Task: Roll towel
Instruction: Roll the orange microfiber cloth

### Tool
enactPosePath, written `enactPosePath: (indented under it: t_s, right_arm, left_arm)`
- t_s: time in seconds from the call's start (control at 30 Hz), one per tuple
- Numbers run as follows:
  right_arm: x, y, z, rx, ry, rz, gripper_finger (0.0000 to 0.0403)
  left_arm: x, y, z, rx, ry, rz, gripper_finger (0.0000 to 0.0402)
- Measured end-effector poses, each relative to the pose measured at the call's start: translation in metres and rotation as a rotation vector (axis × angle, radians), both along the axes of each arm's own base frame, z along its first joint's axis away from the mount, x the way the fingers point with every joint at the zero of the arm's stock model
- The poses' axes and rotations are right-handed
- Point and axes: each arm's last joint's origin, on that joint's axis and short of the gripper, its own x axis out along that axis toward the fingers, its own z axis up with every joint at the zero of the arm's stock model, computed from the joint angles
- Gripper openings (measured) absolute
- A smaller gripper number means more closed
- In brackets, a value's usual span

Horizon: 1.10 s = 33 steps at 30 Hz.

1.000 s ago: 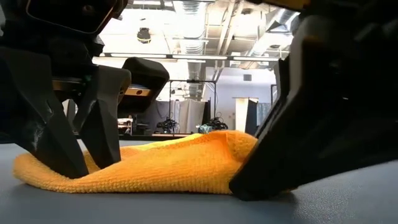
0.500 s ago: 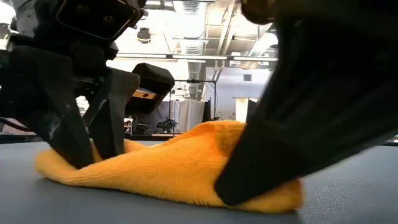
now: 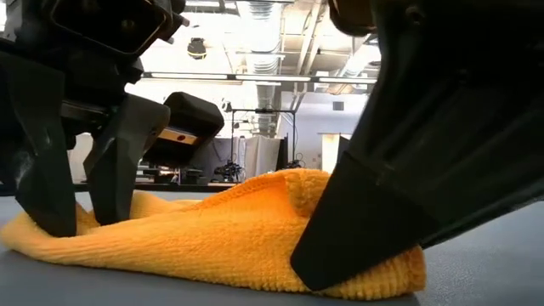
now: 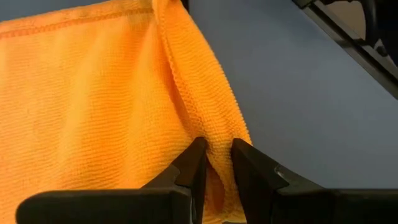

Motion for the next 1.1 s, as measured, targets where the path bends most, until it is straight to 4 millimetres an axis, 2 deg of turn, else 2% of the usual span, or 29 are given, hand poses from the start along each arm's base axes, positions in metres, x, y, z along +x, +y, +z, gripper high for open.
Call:
enactPosePath:
  t_s: [0.13, 0.23, 0.43, 0.7, 0.87, 1.1]
  right_arm:
    - [0.003, -0.003, 0.002, 0.063, 0.027, -0.004, 0.0059]
    - [0.002, -0.004, 0.01, 0.028, 0.033, 0.071, 0.0072]
    - [-0.014, 0.0, 0.047, -0.042, -0.005, 0.151, 0.0115]
    - [-0.022, 0.015, 0.058, -0.422, -0.144, 0.403, 0.0199]
    - [-0.015, 0.012, 0.06, -0.569, -0.162, 0.586, 0.0228]
    - [0.007, -0.006, 0.061, -0.58, -0.158, 0.724, 0.0216]
  left_arm:
    - [-0.002, 0.001, -0.001, 0.004, 0.025, 0.012, 0.0066]
    - [-0.002, 0.001, -0.002, 0.004, 0.029, 0.015, 0.0066]
    - [-0.002, 0.001, -0.001, 0.003, 0.029, 0.013, 0.0066]
    - [-0.001, 0.0, 0.0, 0.008, 0.003, -0.002, 0.0066]
    - [0.0, 0.001, 0.0, 0.006, 0.001, -0.003, 0.0066]
    - [0.001, 0.002, 0.0, 0.005, 0.0, -0.002, 0.0066]
